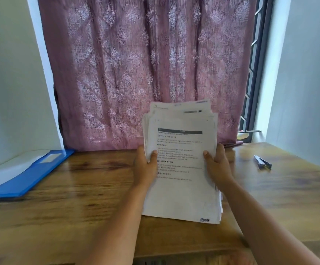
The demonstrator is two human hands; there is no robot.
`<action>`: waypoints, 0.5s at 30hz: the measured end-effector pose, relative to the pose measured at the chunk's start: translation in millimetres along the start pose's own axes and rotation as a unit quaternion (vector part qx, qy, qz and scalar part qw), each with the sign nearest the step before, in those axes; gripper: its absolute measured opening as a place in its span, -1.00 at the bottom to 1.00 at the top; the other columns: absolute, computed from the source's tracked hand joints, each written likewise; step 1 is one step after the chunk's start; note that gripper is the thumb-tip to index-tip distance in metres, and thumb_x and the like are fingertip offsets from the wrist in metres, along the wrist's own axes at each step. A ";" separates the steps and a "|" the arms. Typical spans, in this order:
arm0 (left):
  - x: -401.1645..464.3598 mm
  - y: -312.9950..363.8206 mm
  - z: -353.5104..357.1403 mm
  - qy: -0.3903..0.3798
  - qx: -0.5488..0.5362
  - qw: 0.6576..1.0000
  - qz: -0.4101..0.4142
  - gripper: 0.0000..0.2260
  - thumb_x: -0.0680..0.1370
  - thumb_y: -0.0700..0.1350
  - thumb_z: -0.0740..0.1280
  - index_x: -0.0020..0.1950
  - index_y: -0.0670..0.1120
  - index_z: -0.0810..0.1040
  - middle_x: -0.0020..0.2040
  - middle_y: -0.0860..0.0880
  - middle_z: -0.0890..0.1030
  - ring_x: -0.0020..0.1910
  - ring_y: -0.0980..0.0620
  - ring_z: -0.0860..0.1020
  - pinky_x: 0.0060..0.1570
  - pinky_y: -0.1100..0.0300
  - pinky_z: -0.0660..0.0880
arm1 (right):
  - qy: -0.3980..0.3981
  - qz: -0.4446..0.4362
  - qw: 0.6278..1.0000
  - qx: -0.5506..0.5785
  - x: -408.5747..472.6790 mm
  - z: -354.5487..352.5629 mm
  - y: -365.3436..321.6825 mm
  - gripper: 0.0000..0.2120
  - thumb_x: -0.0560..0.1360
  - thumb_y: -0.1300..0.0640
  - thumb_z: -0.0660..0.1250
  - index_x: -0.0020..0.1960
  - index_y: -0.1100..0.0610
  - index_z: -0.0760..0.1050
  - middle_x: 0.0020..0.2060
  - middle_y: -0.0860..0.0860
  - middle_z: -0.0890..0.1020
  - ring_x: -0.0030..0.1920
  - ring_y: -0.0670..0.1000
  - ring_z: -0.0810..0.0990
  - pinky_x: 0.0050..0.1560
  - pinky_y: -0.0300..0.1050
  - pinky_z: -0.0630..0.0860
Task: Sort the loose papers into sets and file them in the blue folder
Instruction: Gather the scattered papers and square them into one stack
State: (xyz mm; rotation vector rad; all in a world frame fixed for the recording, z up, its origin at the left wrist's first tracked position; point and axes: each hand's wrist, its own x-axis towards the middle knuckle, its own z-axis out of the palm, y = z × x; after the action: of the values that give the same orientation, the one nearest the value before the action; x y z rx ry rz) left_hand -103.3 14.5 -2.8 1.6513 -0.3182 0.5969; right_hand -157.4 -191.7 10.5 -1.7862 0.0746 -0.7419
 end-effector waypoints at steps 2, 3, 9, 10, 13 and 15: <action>0.8 17.8 2.1 0.020 0.020 0.998 0.047 -0.89 0.65 -0.11 0.23 0.09 -0.12 0.35 -0.06 0.06 0.55 -0.07 0.18 0.57 -0.18 0.42 0.47 | 0.056 -0.063 0.995 -0.047 -0.1 -1.2 -15.6 -0.78 0.63 0.22 0.16 0.24 0.27 0.27 0.01 0.05 0.49 -0.04 0.09 0.52 -0.11 -0.29 0.36; 2.7 28.7 3.3 0.025 0.016 0.997 0.068 -0.92 0.66 -0.13 0.19 0.08 -0.12 0.31 -0.07 0.10 0.52 -0.11 0.30 0.54 -0.20 0.46 0.44 | 0.076 -0.098 0.990 -0.060 -0.4 -2.4 -28.0 -0.81 0.64 0.24 0.14 0.22 0.29 0.27 -0.02 0.05 0.47 -0.15 -0.01 0.48 -0.23 -0.42 0.31; 7.8 74.2 8.7 0.004 -0.043 0.994 0.097 -0.70 0.68 -0.07 0.12 0.35 -0.20 0.26 0.10 0.23 0.36 0.09 0.30 0.38 0.09 0.43 0.33 | 0.070 -0.196 0.978 -0.023 4.5 -2.0 -65.2 -0.81 0.65 0.16 0.14 0.20 0.23 0.22 -0.07 -0.12 0.45 -0.14 -0.43 0.47 -0.31 -0.58 0.34; 5.1 69.1 6.7 0.011 -0.034 0.996 0.081 -0.62 0.67 -0.01 0.16 0.40 -0.20 0.26 0.10 0.27 0.34 0.12 0.33 0.34 0.08 0.53 0.31 | 0.065 -0.165 0.984 -0.027 3.5 -2.7 -61.6 -0.70 0.64 0.10 0.17 0.27 0.24 0.21 -0.03 -0.10 0.46 -0.13 -0.34 0.48 -0.31 -0.56 0.35; -2.4 29.8 -0.4 0.033 -0.022 0.999 0.031 -0.60 0.54 0.26 0.27 0.24 0.04 0.40 0.08 0.23 0.54 0.06 0.22 0.55 0.03 0.25 0.55 | 0.047 -0.041 0.998 -0.022 -2.0 -6.5 -33.7 -0.56 0.58 -0.01 0.28 0.32 0.17 0.21 0.00 -0.09 0.45 -0.08 -0.10 0.46 -0.30 -0.52 0.32; -5.5 1.7 -0.2 -0.010 0.001 1.000 -0.027 -0.63 0.50 0.26 0.33 0.16 0.06 0.43 0.01 0.18 0.58 0.02 0.17 0.57 -0.07 0.27 0.51 | 0.005 0.011 1.000 0.001 -4.8 -4.7 -8.0 -0.54 0.55 -0.03 0.33 0.32 0.11 0.22 0.03 -0.08 0.48 0.01 -0.05 0.53 -0.16 -0.41 0.44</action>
State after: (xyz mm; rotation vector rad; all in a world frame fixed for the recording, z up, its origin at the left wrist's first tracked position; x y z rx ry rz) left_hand -108.7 13.7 -4.5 1.6625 -0.2866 0.5414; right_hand -166.1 -190.9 16.1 -1.7768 0.0984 -0.7346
